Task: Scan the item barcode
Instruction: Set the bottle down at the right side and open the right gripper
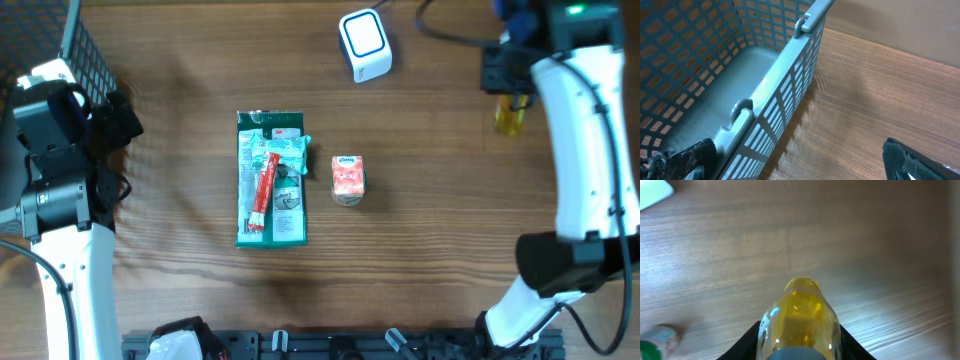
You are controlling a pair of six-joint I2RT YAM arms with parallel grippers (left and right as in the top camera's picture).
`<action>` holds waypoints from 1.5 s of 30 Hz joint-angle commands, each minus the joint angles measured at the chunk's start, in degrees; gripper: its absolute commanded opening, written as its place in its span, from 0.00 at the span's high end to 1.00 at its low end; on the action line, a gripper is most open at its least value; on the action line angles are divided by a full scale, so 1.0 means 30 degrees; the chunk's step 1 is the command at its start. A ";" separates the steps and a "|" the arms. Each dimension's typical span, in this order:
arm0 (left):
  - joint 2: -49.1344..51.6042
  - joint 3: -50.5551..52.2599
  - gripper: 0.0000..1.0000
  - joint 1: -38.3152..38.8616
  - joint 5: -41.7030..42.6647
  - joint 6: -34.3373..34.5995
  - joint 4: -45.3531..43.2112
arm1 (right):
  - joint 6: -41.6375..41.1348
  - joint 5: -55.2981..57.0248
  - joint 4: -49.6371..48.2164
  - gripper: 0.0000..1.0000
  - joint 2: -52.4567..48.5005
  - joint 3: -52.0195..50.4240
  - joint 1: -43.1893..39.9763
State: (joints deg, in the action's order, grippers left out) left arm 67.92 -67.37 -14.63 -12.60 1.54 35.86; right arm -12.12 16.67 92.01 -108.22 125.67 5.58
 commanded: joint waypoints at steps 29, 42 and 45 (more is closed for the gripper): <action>0.0758 0.1064 0.00 -0.0095 0.1035 0.0765 0.1005 | 0.0546 -0.6849 -1.5569 0.95 1.0520 -2.3358 -0.7104; 0.0758 0.1064 0.00 -0.0095 0.1035 0.0765 0.1005 | 0.0495 -0.6426 -1.7245 0.24 1.0207 -2.5004 -0.7104; 0.0758 0.1064 0.00 -0.0095 0.1035 0.0765 0.1005 | 0.0474 -0.6426 -1.7391 0.24 1.0280 -2.4851 -0.7104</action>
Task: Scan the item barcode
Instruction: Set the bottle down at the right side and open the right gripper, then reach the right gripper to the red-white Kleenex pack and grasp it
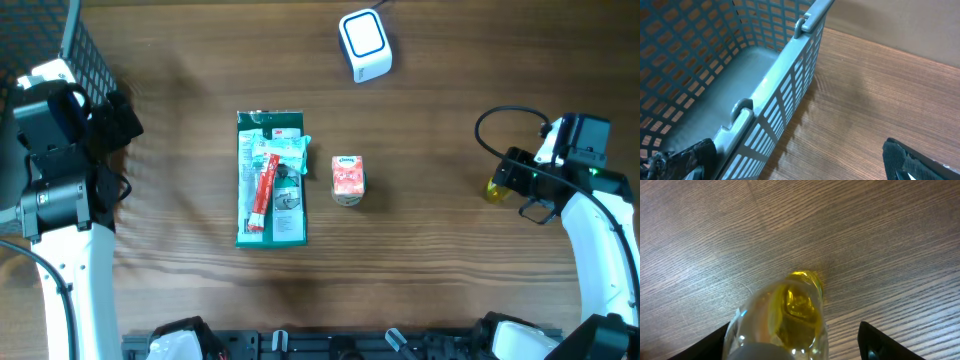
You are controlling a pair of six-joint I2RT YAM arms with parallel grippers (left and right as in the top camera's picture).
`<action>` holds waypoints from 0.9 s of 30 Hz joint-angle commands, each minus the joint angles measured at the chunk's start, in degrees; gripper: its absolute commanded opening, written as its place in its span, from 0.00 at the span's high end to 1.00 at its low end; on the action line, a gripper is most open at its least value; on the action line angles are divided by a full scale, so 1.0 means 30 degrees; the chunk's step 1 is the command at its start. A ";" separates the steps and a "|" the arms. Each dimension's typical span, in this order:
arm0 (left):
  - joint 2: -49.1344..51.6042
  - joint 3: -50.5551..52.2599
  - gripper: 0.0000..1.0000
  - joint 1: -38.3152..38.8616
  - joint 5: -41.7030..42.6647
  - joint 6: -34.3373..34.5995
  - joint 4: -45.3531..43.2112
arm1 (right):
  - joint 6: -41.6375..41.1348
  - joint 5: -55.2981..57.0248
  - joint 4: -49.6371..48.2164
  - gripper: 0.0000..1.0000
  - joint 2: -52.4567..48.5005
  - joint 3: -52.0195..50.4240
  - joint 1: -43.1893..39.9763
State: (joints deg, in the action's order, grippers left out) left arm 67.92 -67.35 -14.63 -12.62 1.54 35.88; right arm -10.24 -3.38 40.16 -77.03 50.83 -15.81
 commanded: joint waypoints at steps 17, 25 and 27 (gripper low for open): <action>0.0758 0.1056 0.00 -0.0095 0.1042 0.0765 0.0998 | 0.2914 -0.5923 0.5333 0.48 0.0255 0.7060 0.1625; 0.0758 0.1056 0.00 -0.0095 0.1042 0.0765 0.0998 | 0.2208 -0.5843 0.4903 0.59 0.0255 0.7053 0.5712; 0.0758 0.1056 0.00 -0.0095 0.1042 0.0765 0.0998 | 0.1858 -0.5916 0.4874 0.59 0.0248 0.7053 0.6747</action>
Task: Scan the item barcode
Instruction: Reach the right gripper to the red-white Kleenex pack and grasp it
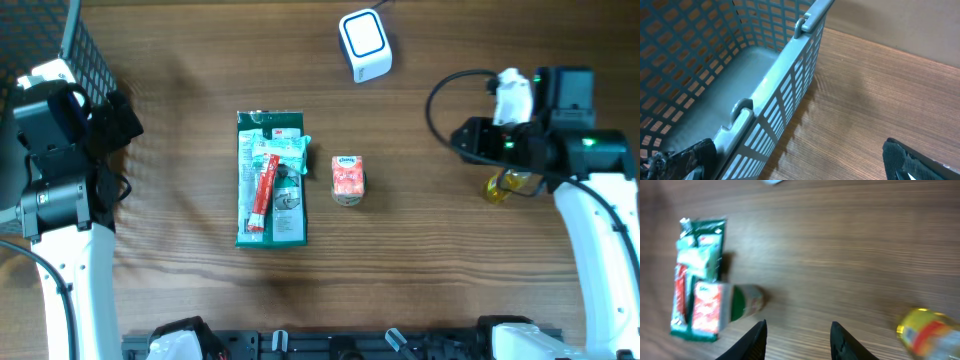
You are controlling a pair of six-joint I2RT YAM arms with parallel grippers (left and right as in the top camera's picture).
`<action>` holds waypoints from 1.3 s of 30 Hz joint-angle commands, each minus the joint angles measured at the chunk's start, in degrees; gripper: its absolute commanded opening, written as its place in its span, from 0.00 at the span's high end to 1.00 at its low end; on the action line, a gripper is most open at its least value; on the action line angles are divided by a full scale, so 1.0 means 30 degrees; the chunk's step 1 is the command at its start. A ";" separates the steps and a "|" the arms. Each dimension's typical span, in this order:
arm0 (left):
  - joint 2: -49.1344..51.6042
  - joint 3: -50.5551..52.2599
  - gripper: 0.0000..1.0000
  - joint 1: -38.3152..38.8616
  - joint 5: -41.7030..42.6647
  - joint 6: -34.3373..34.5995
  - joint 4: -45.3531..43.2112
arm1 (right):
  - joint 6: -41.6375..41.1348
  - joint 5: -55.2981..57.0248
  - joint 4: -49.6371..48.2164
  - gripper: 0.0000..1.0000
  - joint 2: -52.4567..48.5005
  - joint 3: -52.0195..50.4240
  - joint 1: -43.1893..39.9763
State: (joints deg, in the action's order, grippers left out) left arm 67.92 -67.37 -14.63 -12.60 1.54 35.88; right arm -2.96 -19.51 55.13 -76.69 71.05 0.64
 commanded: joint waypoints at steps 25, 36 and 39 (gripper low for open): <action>0.0758 0.1064 0.00 -0.0095 0.1027 0.0765 0.0998 | -0.4721 0.0270 -0.2608 0.60 -0.6076 -0.0226 0.9428; 0.0758 0.1064 0.00 -0.0095 0.1027 0.0765 0.0998 | -0.5559 0.0561 -0.2965 0.59 -0.4940 0.0204 0.9420; 0.0758 0.1064 0.00 -0.0095 0.1035 0.0765 0.0998 | -0.5574 0.1362 -0.2550 0.60 -0.4947 0.0175 0.9428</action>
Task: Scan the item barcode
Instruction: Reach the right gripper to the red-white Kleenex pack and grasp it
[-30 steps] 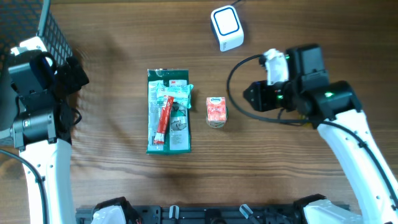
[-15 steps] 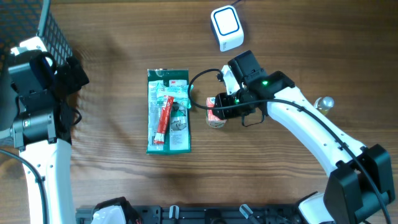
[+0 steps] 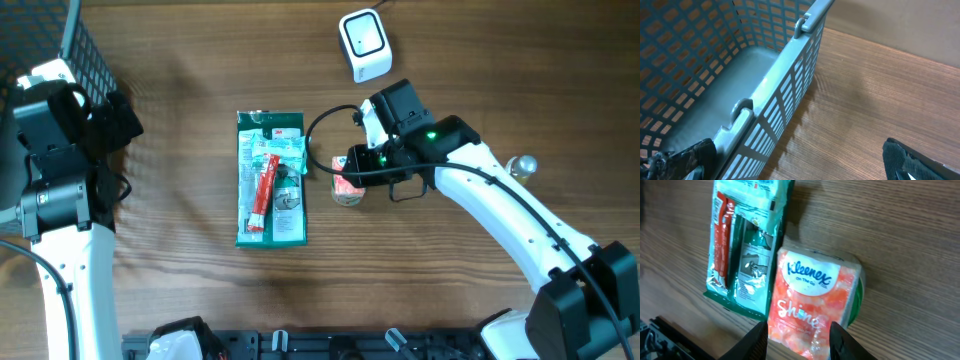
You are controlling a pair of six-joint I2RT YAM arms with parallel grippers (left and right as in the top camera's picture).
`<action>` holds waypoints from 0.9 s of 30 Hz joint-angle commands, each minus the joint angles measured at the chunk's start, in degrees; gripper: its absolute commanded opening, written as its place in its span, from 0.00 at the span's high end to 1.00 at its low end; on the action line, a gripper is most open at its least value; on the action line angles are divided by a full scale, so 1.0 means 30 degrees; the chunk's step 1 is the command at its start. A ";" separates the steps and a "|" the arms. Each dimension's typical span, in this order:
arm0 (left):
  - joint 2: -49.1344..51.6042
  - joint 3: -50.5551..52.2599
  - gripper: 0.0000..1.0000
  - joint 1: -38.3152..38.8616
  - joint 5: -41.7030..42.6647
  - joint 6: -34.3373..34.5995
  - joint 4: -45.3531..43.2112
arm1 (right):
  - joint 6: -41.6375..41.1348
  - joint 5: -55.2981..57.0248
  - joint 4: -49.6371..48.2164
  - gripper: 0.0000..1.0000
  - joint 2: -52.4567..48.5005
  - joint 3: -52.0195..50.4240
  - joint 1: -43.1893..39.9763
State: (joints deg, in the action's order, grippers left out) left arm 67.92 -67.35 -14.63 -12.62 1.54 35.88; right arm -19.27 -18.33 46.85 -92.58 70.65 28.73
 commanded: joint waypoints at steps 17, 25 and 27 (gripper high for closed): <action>0.0758 0.1056 0.00 -0.0095 0.1042 0.0765 0.0998 | -0.0146 0.1166 -0.1821 0.64 0.0175 -0.2084 0.0066; 0.0758 0.1056 0.00 -0.0095 0.1042 0.0765 0.0998 | -0.0117 0.0911 -0.1464 0.96 0.0583 -0.1756 -0.0153; 0.0758 0.1056 0.00 -0.0095 0.1035 0.0765 0.0998 | -0.0102 -0.0109 -0.1093 0.96 0.1341 -0.1180 -0.0525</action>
State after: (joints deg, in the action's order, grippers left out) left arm 67.90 -67.35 -14.63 -12.62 1.54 35.88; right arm -19.70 -15.97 42.37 -92.20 64.97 28.42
